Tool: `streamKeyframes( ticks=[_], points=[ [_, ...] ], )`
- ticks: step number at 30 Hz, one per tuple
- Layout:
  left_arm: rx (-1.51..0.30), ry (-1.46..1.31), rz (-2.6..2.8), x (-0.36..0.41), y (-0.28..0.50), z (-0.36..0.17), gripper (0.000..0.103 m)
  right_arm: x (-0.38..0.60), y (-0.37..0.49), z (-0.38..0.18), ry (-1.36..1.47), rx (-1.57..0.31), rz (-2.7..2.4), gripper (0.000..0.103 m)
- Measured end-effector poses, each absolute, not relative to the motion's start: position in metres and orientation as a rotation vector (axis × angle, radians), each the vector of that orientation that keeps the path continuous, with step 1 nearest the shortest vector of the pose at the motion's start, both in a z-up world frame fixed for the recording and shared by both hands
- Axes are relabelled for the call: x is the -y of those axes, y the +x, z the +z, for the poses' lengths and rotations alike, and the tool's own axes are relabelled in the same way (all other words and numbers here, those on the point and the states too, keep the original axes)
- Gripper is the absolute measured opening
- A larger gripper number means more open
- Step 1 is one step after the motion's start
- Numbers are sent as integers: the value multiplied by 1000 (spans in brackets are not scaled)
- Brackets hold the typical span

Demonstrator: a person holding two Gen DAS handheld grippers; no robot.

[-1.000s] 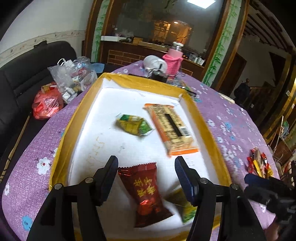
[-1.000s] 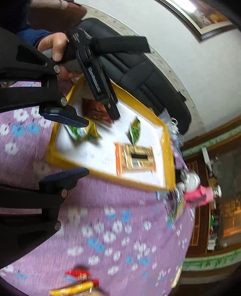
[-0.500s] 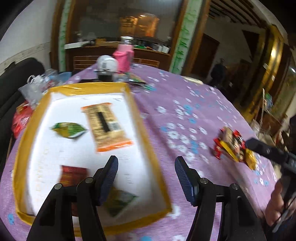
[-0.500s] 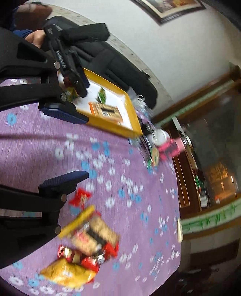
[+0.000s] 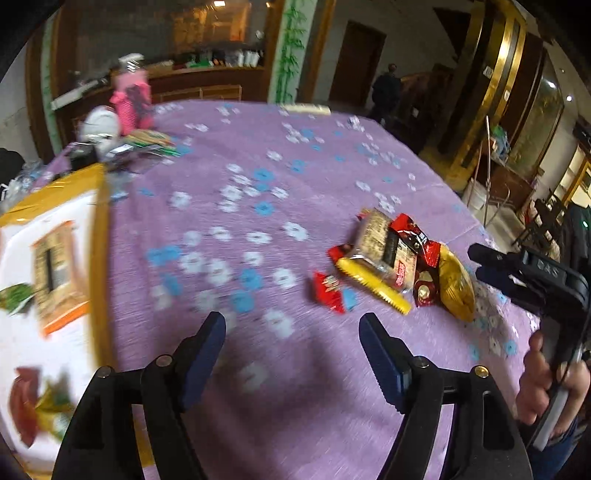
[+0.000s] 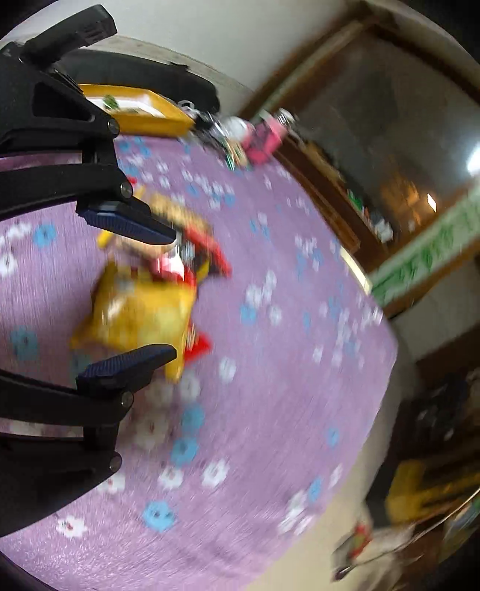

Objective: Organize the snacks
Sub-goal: 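Move both grippers back to the remaining snack pile, then grasp the yellow sandwich-crackers bag with the right gripper while the left grasps the red candy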

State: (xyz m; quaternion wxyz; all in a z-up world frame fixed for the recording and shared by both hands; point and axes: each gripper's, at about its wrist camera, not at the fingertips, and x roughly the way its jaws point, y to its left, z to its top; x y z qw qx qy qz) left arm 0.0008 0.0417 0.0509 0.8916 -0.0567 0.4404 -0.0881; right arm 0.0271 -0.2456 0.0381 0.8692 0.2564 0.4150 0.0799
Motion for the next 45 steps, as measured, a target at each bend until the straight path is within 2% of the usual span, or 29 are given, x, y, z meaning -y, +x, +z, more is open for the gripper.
streamKeyframes(
  ticks=[4, 5, 6, 7, 9, 10, 14, 18, 19, 20, 23, 33, 45],
  points=[
    [-961, -100, -201, -19, 26, 34, 78, 257, 27, 28, 571, -877, 162, 55],
    [-967, -83, -208, -12, 32, 28, 73, 258, 27, 26, 569, -878, 163, 55],
    [-971, -69, -204, -9, 34, 24, 55, 259, 27, 25, 566, -879, 161, 55],
    [-981, -56, -203, -6, 37, 20, 43, 260, 27, 22, 566, -883, 161, 55],
    [-943, -36, -183, -4, 37, 18, 28, 258, 29, 18, 564, -897, 167, 55],
    [-942, -32, -184, -6, 37, 16, 25, 257, 30, 14, 561, -908, 174, 55],
    [-893, -27, -164, -10, 35, 16, 22, 236, 32, 18, 491, -912, 188, 57],
    [-889, -33, -183, -12, 34, 17, 22, 203, 30, 20, 297, -915, 164, 63],
    [-887, -36, -187, -14, 33, 17, 22, 197, 28, 20, 249, -907, 142, 61],
    [-883, -36, -187, -15, 34, 17, 21, 194, 28, 20, 218, -905, 127, 50],
    [-859, -32, -186, -18, 32, 20, 21, 191, 25, 21, 181, -888, 105, 47],
    [-828, -27, -226, -14, 26, 28, 21, 206, 17, 43, 215, -747, 77, 47],
    [-825, -21, -245, -11, 23, 27, 21, 165, 4, 59, 95, -664, 276, 47]
  ],
)
